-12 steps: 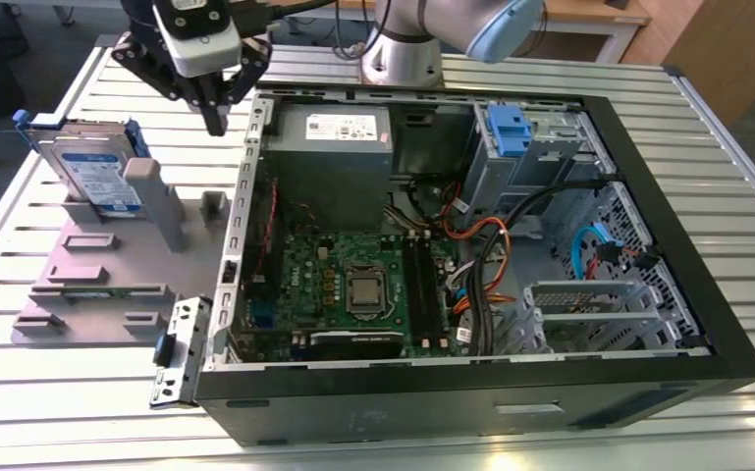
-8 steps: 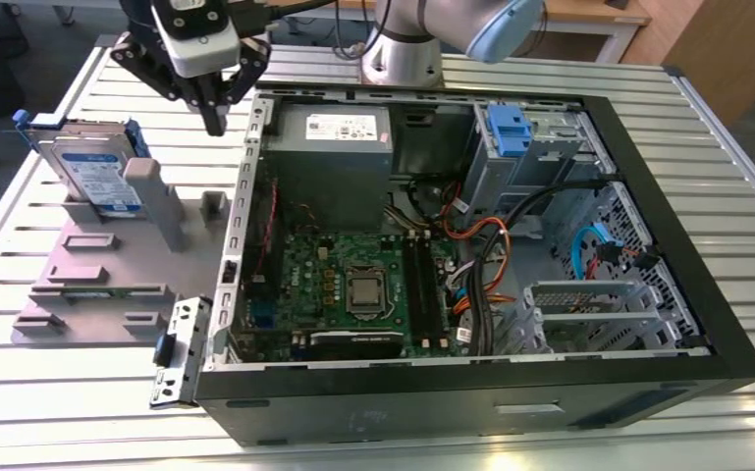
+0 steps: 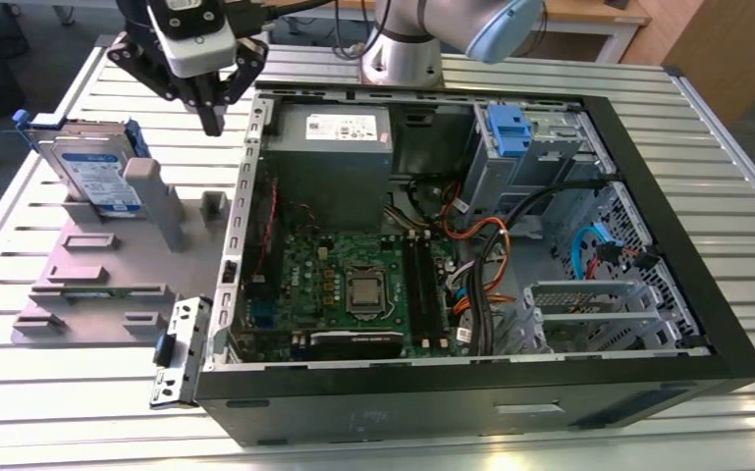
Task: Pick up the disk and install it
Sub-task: 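Reach for the disk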
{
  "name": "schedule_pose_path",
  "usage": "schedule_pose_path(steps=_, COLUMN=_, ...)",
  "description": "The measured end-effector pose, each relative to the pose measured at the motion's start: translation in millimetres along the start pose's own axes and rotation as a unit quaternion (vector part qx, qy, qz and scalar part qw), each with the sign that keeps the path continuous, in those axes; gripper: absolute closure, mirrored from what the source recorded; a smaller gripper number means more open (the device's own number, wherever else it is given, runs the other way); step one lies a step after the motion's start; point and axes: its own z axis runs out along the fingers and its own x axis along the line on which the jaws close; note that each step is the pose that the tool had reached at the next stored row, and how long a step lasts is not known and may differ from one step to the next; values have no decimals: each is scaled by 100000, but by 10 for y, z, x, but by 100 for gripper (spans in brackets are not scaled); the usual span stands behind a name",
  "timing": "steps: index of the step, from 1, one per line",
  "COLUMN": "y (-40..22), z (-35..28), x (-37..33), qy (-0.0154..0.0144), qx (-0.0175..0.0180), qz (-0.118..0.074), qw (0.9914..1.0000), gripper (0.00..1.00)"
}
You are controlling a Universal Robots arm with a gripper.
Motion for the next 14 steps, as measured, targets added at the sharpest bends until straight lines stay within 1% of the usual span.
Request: schedule_pose_path(steps=14, y=-4, z=-1, x=61, qy=-2, qx=-2, qz=-3, qw=100000, gripper=89)
